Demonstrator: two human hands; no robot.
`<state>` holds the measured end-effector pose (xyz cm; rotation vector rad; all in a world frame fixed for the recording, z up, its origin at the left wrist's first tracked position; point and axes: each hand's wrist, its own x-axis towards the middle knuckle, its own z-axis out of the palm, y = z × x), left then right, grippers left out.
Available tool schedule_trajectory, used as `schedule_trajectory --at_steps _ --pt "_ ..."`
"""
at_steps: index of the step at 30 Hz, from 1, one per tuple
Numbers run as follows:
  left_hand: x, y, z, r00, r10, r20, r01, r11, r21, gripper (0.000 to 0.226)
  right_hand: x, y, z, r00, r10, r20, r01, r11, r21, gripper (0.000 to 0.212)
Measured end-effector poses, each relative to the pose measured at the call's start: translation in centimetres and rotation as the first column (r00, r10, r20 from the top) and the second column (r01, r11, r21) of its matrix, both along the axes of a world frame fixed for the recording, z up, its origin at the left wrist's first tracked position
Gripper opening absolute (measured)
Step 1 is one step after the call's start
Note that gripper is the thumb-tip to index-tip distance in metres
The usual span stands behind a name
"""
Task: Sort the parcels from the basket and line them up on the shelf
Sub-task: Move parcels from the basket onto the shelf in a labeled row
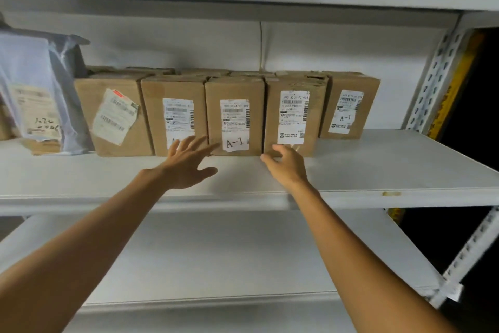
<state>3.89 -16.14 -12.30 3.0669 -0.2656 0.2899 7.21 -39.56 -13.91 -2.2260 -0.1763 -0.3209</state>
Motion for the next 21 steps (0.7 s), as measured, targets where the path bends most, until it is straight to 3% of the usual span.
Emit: schedule_trajectory --at_steps 6,15,21 --pt "-6.9 7.1 2.3 0.997 0.078 -0.012 -0.079 0.985 -0.154 0.061 -5.8 7.6 2.4 0.957 0.289 -0.040 -0.289 0.957 0.007 0.050" --pt "-17.5 19.7 4.2 0.969 0.242 -0.055 -0.248 0.957 -0.153 0.060 -12.3 20.4 5.1 0.890 0.456 -0.008 -0.452 0.879 -0.151 0.058" --pt "-20.4 25.7 4.8 0.946 0.318 -0.061 -0.324 0.925 -0.198 0.059 -13.2 26.6 5.5 0.869 0.493 0.036 -0.473 0.851 -0.227 0.057"
